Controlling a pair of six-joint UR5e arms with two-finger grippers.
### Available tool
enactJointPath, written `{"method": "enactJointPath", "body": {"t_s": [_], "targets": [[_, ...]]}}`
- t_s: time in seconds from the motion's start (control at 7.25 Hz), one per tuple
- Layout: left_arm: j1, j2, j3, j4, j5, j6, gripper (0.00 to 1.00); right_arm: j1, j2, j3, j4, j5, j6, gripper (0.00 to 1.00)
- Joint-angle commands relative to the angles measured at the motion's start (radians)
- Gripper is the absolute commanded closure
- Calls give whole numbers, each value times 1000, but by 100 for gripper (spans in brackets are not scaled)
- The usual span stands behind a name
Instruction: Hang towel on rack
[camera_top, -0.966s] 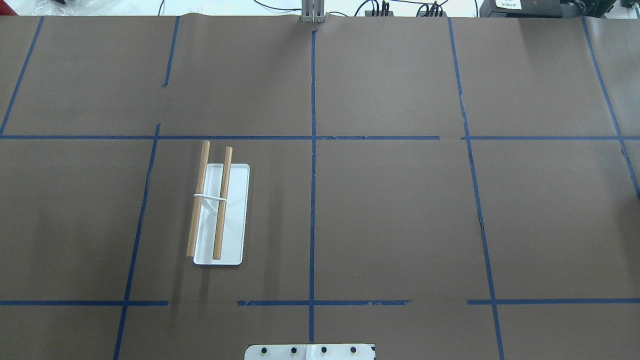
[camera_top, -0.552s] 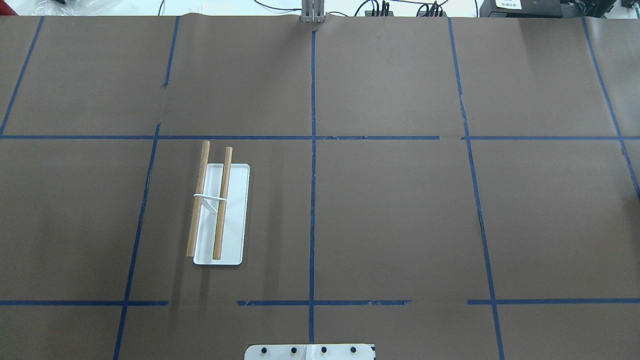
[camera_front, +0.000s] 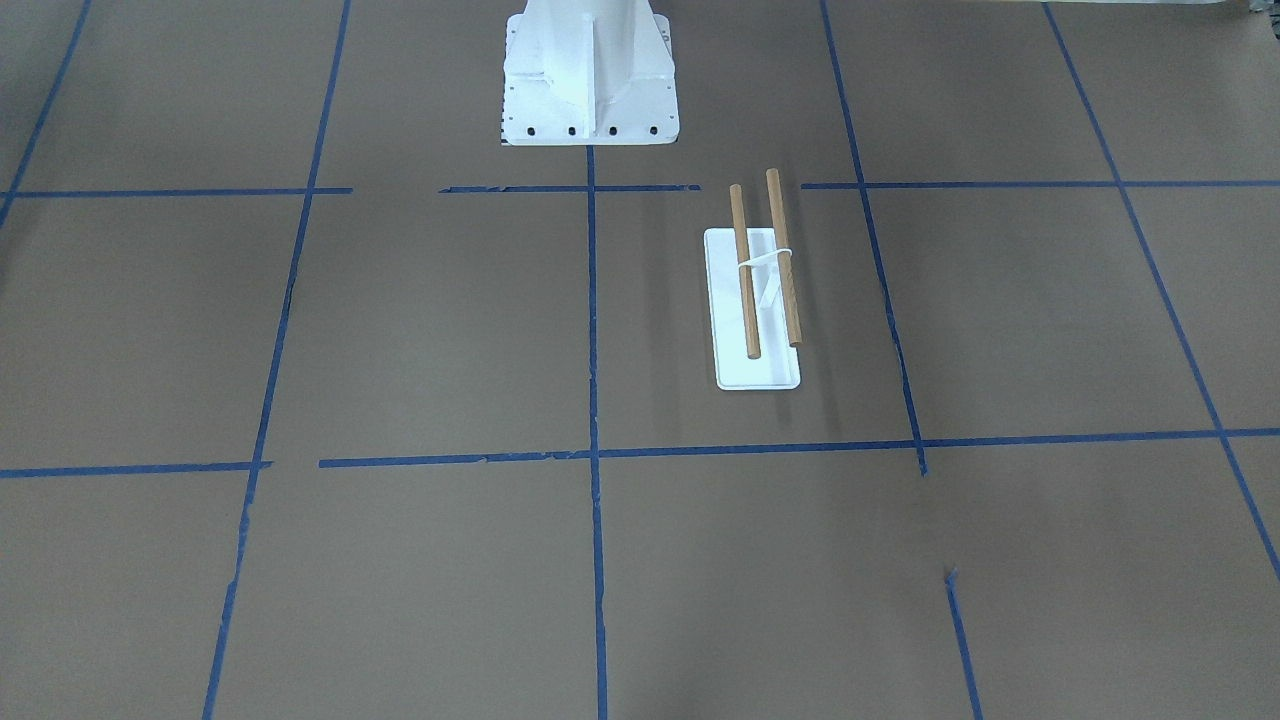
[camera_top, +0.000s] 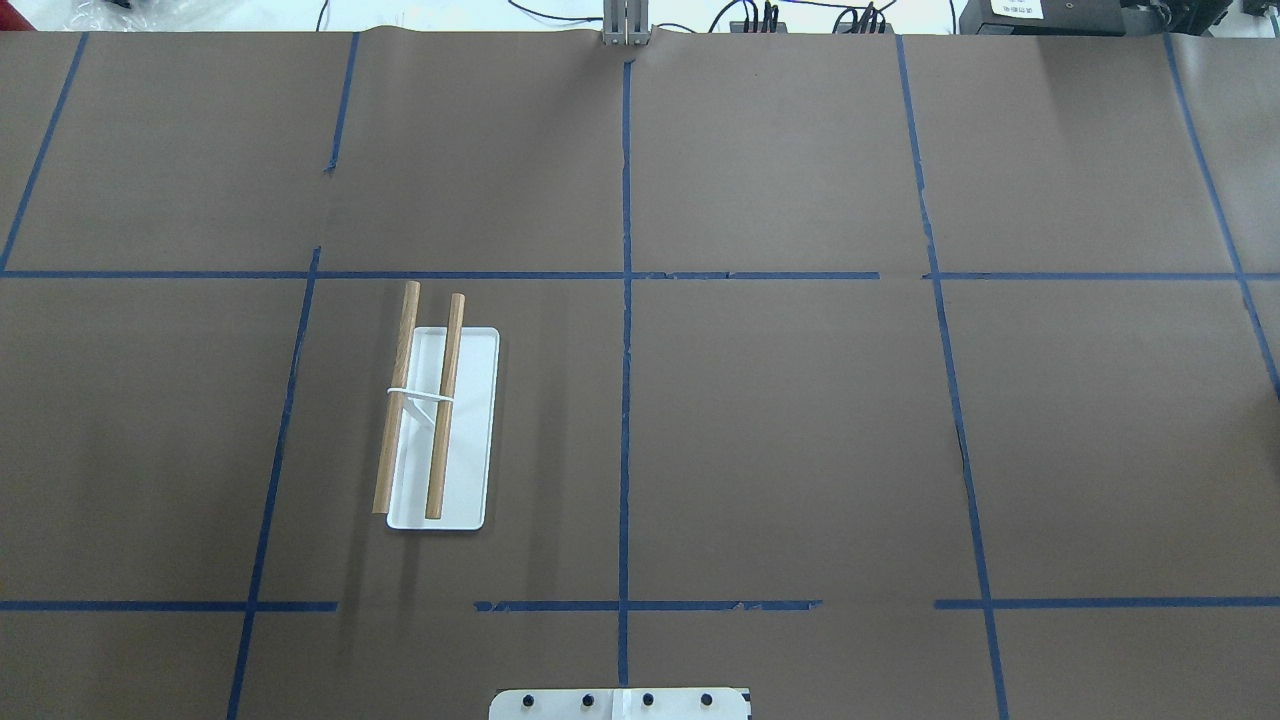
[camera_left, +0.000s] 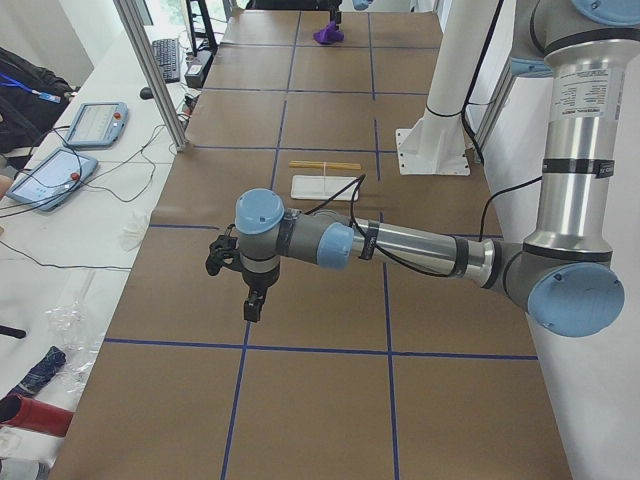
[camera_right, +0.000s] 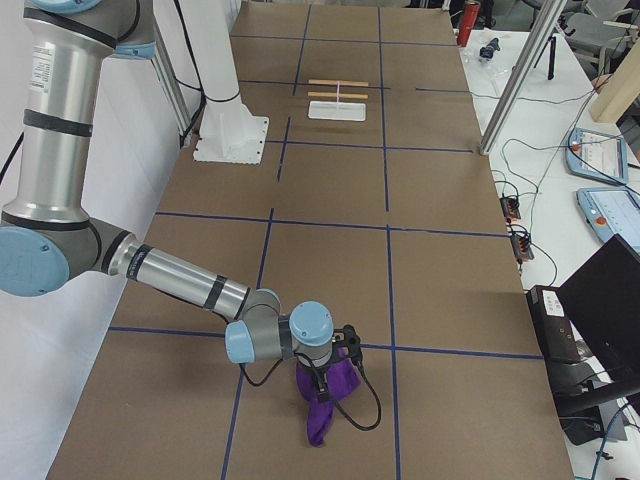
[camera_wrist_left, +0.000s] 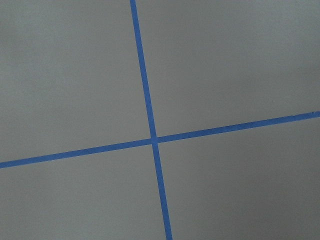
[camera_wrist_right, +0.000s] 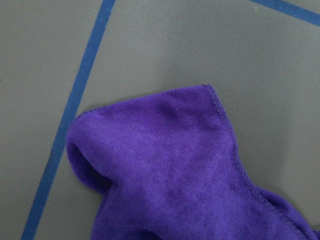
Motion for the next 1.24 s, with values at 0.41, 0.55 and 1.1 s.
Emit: {"method": "enactJointPath", "body": {"t_s": [0.41, 0.55, 1.1], "targets": [[0, -2, -2, 0, 0, 0, 0, -43, 9, -44, 8, -8, 0, 5], [0, -3, 0, 0, 0, 0, 0, -44, 17, -45, 11, -5, -7, 70], [-2, -6, -13, -2, 1, 0, 0, -40, 46, -33, 12, 15, -21, 100]]}}
